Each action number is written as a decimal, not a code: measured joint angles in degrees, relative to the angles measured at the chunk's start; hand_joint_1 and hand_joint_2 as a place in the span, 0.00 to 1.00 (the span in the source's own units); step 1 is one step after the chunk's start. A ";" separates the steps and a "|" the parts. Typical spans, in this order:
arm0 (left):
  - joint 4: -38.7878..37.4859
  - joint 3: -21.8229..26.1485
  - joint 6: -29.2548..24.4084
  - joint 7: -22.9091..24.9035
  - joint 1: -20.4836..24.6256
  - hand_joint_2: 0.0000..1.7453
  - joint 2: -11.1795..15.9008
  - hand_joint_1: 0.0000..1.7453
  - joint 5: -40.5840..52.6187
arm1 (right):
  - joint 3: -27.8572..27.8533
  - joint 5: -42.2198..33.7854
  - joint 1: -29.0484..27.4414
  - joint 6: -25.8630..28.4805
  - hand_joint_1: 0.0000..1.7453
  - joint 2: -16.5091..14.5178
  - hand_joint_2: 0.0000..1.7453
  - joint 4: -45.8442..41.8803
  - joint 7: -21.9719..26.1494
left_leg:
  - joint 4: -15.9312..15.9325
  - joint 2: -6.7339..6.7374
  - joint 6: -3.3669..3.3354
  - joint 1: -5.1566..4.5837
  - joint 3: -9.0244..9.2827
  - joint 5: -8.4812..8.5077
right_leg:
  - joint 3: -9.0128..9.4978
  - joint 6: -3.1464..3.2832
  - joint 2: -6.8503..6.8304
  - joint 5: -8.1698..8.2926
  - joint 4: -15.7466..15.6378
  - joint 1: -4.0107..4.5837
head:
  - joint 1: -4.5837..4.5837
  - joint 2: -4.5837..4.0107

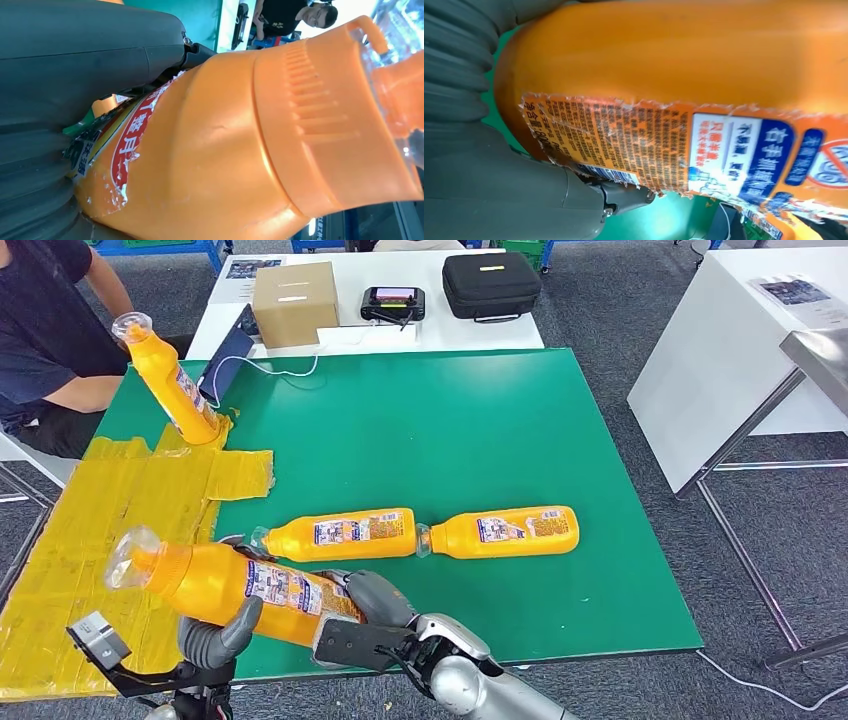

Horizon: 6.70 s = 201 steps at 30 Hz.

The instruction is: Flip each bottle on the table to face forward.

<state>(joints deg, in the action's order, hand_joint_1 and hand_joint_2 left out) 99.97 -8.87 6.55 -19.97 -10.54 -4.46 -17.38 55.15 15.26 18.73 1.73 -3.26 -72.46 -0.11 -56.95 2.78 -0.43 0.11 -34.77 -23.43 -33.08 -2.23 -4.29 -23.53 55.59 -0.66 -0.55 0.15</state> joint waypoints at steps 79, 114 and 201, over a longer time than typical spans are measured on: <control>-42.67 6.20 3.30 -4.94 33.90 0.00 12.60 0.00 29.82 | -10.96 17.59 17.35 -3.43 0.00 -5.74 1.00 25.35 -6.37 | -0.02 0.00 0.03 0.00 -0.16 0.44 | -0.16 0.04 0.02 0.31 0.14 0.01 | -0.01 0.00; -22.79 6.85 9.64 -5.13 26.94 0.00 7.08 0.00 17.16 | 2.76 41.24 25.24 -10.31 0.00 -14.14 1.00 44.87 -13.46 | -0.02 0.02 0.04 0.00 -0.12 0.45 | -0.20 0.05 0.04 0.31 0.13 0.01 | 0.00 0.00; -12.45 10.75 13.23 -5.95 18.22 0.00 5.38 0.00 12.02 | -14.98 31.44 20.56 -2.21 0.00 -6.84 1.00 36.83 -1.31 | -0.01 0.01 -0.04 -0.02 -0.74 0.85 | -0.79 0.07 0.04 0.75 0.10 0.03 | -0.01 0.00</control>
<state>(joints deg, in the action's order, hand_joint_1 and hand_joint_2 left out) 87.51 1.88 19.79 -25.92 7.69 0.92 -5.36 40.17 46.70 39.29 -0.49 -10.10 -35.63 -1.42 -56.96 2.79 -0.47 0.09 -35.51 -22.59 -33.87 -2.16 -4.25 -22.77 55.69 -0.63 -0.55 0.15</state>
